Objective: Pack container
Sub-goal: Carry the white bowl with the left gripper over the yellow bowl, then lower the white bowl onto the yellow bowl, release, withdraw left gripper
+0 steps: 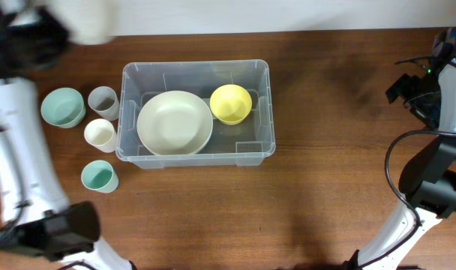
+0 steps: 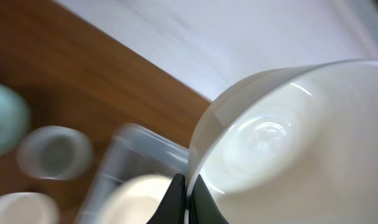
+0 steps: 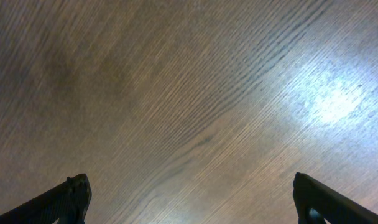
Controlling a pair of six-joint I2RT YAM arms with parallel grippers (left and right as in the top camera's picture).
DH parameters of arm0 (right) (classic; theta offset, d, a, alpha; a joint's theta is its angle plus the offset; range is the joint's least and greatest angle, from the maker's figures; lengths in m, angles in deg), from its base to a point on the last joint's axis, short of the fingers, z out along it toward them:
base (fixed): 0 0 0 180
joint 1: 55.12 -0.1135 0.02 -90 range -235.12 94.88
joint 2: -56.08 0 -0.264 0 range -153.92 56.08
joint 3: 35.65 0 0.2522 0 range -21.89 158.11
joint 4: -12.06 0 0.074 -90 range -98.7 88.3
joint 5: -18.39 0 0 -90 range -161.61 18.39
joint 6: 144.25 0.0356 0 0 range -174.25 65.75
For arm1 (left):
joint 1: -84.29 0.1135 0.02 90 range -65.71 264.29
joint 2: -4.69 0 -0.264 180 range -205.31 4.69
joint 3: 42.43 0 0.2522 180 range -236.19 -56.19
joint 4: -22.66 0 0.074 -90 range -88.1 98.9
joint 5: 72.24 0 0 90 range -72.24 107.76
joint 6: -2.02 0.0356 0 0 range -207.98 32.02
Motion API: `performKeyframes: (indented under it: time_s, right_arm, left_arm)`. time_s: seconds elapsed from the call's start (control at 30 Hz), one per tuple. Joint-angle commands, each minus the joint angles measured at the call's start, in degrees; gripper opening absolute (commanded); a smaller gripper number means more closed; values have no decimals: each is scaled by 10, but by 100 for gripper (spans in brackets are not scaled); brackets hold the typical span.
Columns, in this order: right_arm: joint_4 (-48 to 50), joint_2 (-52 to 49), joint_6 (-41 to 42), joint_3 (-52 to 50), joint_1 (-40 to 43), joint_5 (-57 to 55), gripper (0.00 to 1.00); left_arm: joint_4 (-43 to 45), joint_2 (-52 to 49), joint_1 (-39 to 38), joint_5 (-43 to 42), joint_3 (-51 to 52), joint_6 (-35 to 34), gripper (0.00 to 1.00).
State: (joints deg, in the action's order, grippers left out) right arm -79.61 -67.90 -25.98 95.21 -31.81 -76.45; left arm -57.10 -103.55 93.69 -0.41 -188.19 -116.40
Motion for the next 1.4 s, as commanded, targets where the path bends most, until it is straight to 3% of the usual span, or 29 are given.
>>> performKeyframes:
  time_s: [0.0, 0.17, 0.33, 0.57, 1.37]
  right_arm:
    - [0, 8, 1, -1, -1, -1, 99]
    - [0, 8, 1, -1, -1, -1, 99]
    - [0, 8, 1, -1, -1, -1, 99]
    - [0, 8, 1, -1, -1, -1, 99]
    - [0, 8, 1, -1, -1, -1, 99]
  left_arm:
    - [2, -28, -105, 73, -3, 25, 1]
    - [20, -104, -235, 101, -3, 63, 1]
    - [28, -188, -292, 111, -3, 63, 1]
    - [10, -256, -299, 112, -3, 63, 1]
    - [-39, -293, -297, 125, 3, 79, 1]
